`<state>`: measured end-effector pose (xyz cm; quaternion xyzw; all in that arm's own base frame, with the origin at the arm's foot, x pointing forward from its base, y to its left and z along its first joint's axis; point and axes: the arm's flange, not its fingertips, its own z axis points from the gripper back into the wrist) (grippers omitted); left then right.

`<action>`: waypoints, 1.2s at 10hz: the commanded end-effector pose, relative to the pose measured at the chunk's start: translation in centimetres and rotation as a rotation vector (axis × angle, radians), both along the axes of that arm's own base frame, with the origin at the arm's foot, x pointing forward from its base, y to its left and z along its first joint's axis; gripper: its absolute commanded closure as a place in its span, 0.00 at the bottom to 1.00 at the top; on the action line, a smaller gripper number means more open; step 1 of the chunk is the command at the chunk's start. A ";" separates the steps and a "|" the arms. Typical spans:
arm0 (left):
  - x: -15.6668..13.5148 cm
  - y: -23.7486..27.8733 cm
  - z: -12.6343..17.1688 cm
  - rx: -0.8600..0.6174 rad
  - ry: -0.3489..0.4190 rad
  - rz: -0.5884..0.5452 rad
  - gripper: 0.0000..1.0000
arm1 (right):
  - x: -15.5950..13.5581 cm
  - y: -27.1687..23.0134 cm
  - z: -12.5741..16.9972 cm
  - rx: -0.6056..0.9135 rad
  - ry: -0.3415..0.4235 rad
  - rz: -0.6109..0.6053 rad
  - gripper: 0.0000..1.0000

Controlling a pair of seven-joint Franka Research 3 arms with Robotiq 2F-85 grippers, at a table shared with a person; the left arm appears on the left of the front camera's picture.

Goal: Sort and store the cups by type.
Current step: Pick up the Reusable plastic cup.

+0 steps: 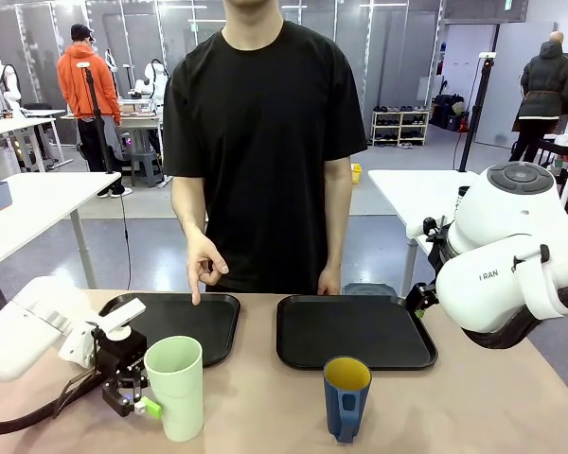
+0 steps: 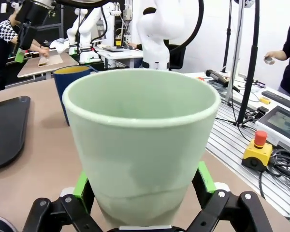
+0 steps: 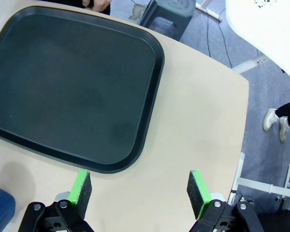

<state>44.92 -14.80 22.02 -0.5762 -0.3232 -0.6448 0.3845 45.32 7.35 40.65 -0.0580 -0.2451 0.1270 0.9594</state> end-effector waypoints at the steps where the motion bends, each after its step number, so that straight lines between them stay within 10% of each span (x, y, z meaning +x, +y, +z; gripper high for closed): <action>1: -0.6 -0.4 -0.9 -0.032 -0.027 -0.050 0.00 | 0.1 0.0 0.0 0.001 -0.001 0.000 0.00; 8: -0.9 -0.9 -1.6 -0.060 -0.027 -0.079 0.00 | 0.1 0.0 0.0 0.001 -0.001 0.000 0.00; 12: -0.9 -1.2 -1.9 -0.060 -0.021 -0.120 0.40 | 0.1 0.0 0.0 0.001 -0.001 0.000 0.00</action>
